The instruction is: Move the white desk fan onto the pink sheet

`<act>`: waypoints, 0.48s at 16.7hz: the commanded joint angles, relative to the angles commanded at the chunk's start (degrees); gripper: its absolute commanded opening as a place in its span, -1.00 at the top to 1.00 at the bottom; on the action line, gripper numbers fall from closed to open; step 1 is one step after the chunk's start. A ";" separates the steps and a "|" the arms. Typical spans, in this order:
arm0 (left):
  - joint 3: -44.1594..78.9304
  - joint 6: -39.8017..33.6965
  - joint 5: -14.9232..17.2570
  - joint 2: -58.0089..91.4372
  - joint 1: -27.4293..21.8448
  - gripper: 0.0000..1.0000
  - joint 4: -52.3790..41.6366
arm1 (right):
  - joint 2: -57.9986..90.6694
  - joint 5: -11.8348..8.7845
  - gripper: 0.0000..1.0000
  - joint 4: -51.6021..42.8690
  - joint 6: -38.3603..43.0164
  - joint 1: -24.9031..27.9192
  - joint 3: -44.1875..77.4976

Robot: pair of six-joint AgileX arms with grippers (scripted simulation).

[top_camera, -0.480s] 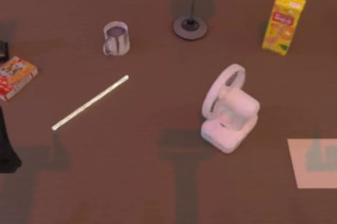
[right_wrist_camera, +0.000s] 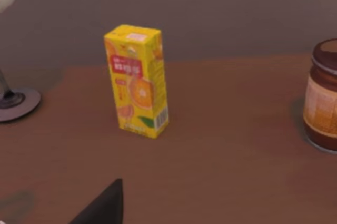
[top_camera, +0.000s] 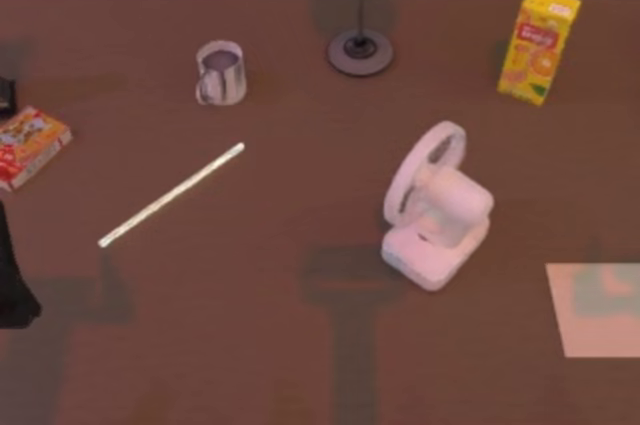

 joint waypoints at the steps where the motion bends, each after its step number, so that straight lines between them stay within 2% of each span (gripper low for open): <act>1: 0.00 0.00 0.00 0.00 0.00 -1.00 0.00 | 3.45 0.40 -1.00 -2.66 1.42 0.64 2.96; 8: 0.00 0.00 0.00 0.00 0.00 -1.00 0.00 | 35.44 3.05 -1.00 -26.46 15.93 7.14 31.40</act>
